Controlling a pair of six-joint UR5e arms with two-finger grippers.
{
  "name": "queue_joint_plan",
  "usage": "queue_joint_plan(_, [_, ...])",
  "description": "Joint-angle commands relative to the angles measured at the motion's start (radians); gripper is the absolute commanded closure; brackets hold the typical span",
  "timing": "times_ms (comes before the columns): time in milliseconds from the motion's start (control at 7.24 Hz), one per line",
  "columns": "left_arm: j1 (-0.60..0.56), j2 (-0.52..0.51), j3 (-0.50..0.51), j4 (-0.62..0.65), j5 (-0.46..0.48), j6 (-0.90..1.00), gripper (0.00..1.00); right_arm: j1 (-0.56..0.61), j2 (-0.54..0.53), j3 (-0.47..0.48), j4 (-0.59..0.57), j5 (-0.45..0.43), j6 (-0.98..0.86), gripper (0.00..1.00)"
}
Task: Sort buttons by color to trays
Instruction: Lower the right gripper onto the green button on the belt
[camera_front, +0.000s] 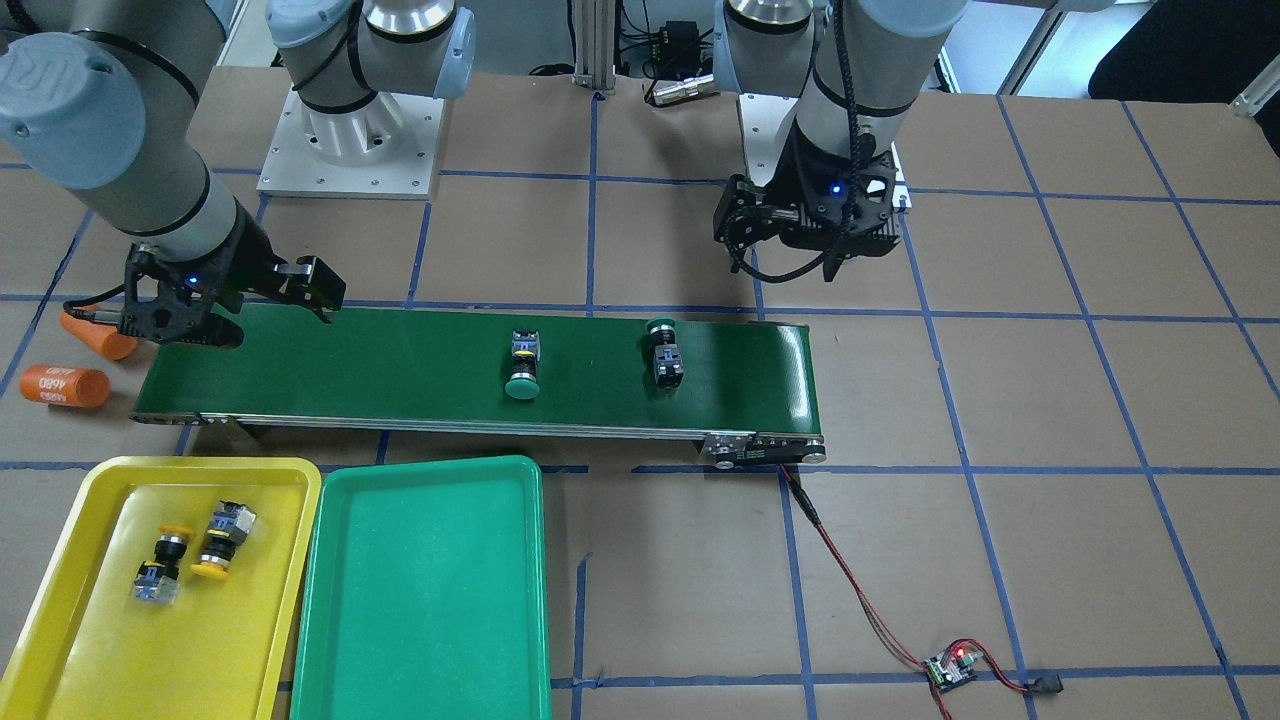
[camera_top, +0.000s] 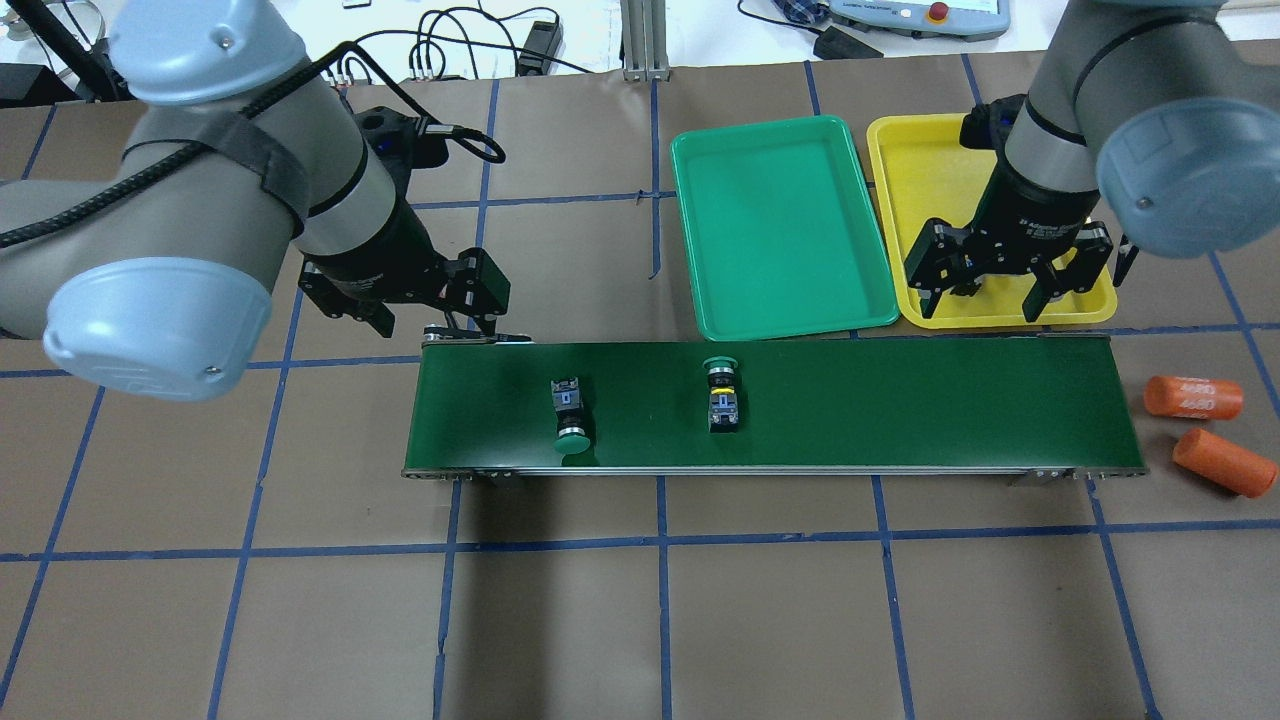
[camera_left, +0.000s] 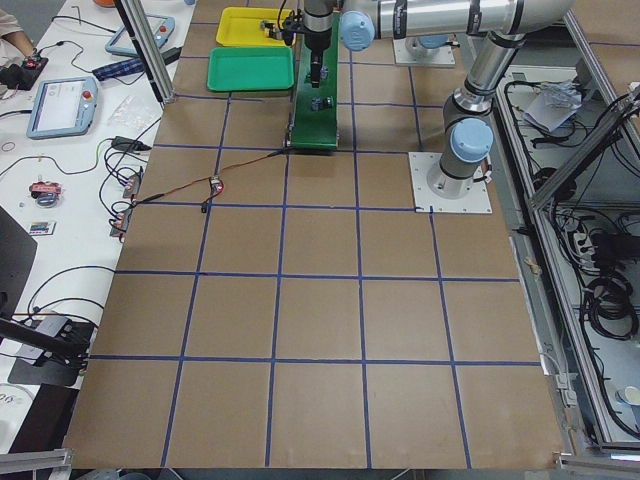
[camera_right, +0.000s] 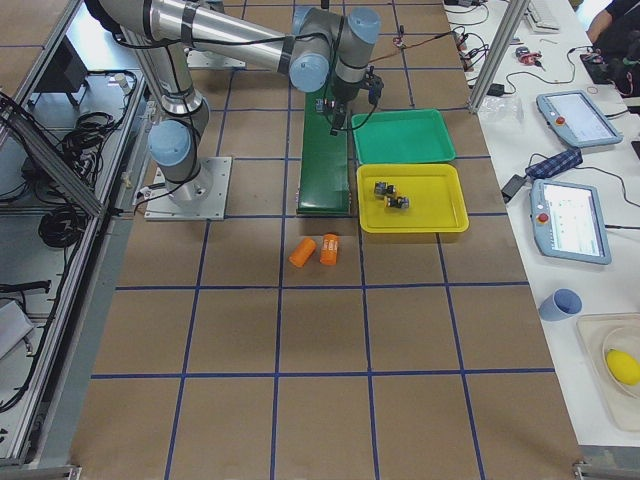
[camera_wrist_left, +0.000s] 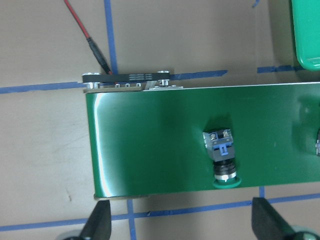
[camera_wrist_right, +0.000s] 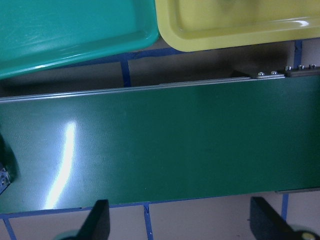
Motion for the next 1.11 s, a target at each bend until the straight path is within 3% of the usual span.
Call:
queue_joint_plan(0, [0.169,0.020,0.115,-0.125,0.004,0.069,0.00,0.068,0.003,0.032,-0.063,0.057,0.107,0.00])
queue_joint_plan(138, [0.191,-0.009,0.257,-0.293,0.007,0.068,0.00,0.112,0.021,0.032,-0.075,0.061,0.144,0.00])
queue_joint_plan(276, [0.170,-0.006,0.295,-0.321,0.008,0.049,0.00,0.144,0.037,0.034,-0.083,0.062,0.148,0.00])
queue_joint_plan(553, [0.128,-0.044,0.294,-0.255,0.065,0.039,0.00,0.227,0.095,0.032,-0.146,0.062,0.183,0.00])
queue_joint_plan(967, [0.102,-0.075,0.301,-0.217,0.062,0.096,0.00,0.263,0.160,0.034,-0.175,0.068,0.203,0.00])
